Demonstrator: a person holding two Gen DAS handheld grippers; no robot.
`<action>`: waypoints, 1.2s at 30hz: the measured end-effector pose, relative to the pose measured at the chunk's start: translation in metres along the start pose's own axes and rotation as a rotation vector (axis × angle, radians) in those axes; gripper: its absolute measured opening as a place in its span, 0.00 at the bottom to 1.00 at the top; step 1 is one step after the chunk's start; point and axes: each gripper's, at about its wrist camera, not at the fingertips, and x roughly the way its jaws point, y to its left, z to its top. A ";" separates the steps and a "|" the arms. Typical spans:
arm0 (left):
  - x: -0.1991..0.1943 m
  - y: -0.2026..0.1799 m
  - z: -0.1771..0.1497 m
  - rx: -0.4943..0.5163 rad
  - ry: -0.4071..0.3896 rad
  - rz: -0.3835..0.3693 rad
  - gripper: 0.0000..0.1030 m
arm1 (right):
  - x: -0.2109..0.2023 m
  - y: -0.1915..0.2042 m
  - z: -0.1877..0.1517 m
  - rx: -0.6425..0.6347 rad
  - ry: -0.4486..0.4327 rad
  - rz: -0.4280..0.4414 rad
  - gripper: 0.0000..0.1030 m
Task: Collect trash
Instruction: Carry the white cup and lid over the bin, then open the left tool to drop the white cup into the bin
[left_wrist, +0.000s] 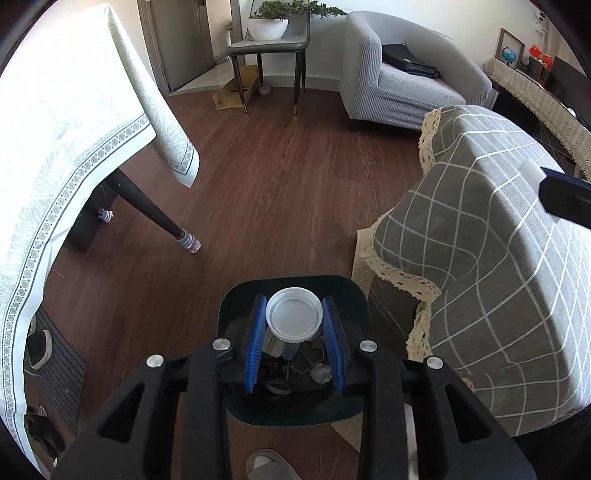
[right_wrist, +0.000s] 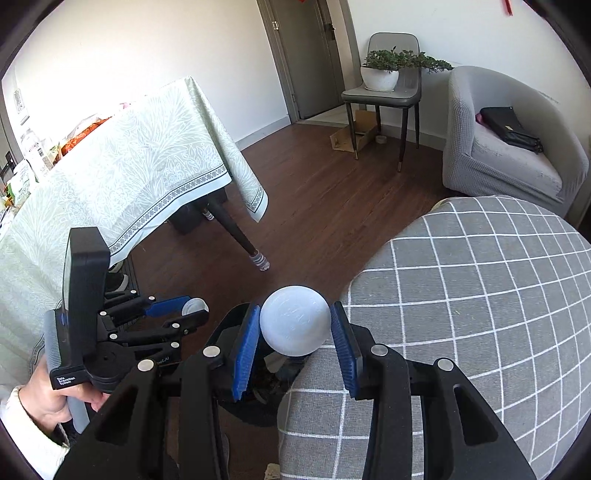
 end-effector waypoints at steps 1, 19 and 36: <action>0.004 0.003 -0.002 -0.007 0.010 -0.005 0.32 | 0.002 0.003 0.001 -0.003 0.002 0.005 0.39; 0.064 0.050 -0.027 -0.079 0.115 -0.046 0.54 | 0.064 0.052 0.011 -0.050 0.095 0.036 0.39; 0.032 0.112 -0.035 -0.174 0.014 -0.038 0.79 | 0.130 0.088 -0.002 -0.096 0.211 0.014 0.39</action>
